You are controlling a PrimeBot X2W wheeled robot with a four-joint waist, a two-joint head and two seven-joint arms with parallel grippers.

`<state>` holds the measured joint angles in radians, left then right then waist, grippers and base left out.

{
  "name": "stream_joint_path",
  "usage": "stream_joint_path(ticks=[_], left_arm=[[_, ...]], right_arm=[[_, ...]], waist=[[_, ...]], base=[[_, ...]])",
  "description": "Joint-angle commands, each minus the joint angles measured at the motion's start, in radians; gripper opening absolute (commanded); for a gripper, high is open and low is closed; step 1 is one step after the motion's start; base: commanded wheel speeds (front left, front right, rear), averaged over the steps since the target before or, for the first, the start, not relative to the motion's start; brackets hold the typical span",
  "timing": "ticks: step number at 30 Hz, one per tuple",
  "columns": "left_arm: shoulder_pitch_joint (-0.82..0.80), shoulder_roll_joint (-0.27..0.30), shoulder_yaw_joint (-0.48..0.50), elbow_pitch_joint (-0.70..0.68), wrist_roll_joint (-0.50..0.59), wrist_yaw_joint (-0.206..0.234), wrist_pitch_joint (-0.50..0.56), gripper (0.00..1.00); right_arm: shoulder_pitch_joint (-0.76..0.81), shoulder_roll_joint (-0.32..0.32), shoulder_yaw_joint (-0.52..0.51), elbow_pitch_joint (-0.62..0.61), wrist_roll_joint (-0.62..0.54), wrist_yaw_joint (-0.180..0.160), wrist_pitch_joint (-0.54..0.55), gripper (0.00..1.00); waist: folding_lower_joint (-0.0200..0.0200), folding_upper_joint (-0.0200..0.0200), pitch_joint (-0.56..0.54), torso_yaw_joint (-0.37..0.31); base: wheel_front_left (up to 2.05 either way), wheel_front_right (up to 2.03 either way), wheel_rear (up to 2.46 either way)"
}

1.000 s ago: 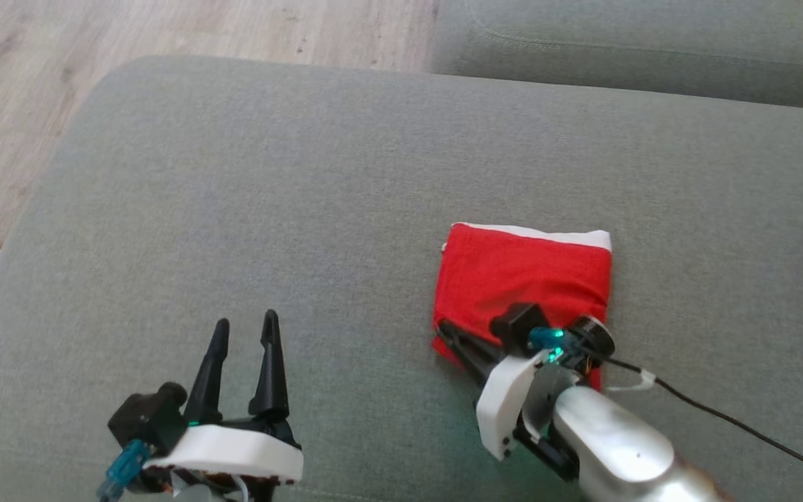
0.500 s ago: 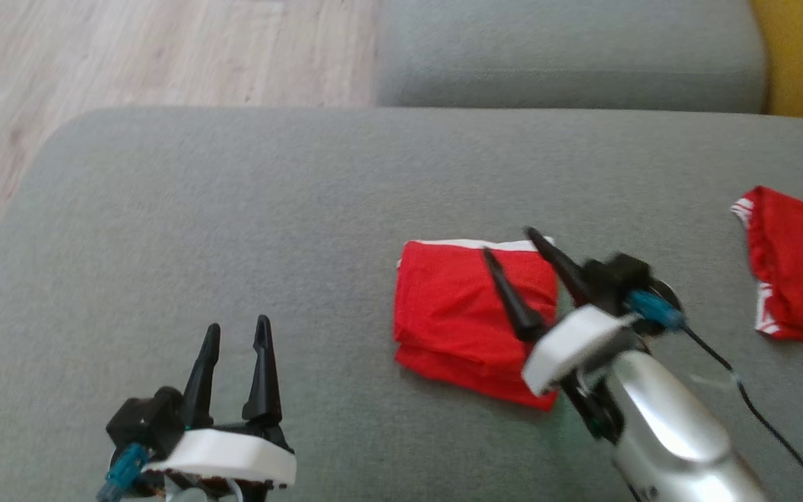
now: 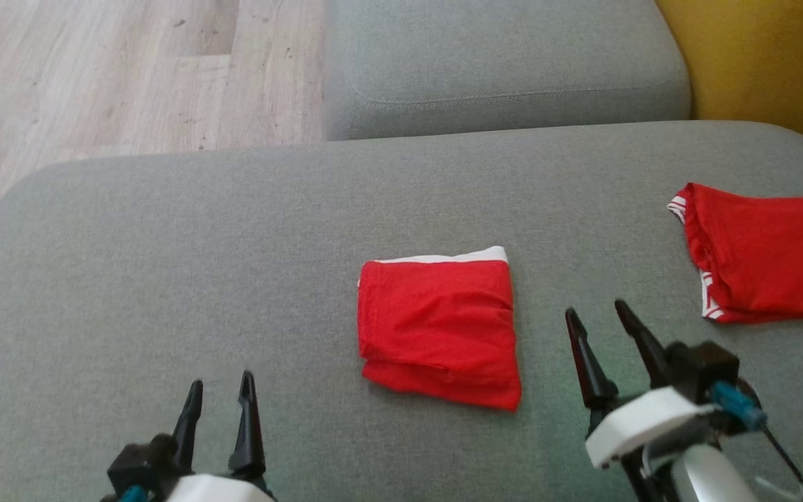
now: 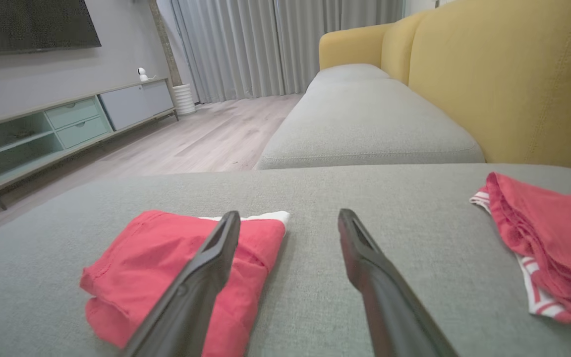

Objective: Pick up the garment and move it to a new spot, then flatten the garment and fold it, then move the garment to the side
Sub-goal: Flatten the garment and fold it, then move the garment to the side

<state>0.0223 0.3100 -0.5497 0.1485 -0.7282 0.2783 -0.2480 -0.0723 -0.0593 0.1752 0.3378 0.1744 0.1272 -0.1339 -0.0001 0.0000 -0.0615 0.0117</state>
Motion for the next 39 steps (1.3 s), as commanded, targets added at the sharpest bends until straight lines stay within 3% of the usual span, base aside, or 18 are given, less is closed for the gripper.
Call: stream_joint_path(ticks=[1,25,39], left_arm=[[-0.031,0.018,0.044,-0.022,0.007,0.003,-0.012,1.00],[-0.001,-0.004,0.072,0.008,0.028,-0.018,-0.014,1.00],[-0.032,-0.013,0.050,0.009,0.049,-0.025,-0.012,1.00]], right_arm=[[-0.019,0.009,0.019,-0.047,0.014,0.003,0.005,1.00],[0.076,0.009,-0.013,-0.114,0.028,0.003,0.054,1.00],[-0.131,0.009,-0.081,-0.094,-0.018,0.003,0.302,1.00]], waist=[[0.0001,0.0000,-0.001,-0.002],[0.0001,0.0000,-0.002,0.006],[0.0001,0.0000,0.056,0.084]], base=[[0.00,0.00,0.00],[0.00,0.00,0.00],[0.00,0.00,0.00]])
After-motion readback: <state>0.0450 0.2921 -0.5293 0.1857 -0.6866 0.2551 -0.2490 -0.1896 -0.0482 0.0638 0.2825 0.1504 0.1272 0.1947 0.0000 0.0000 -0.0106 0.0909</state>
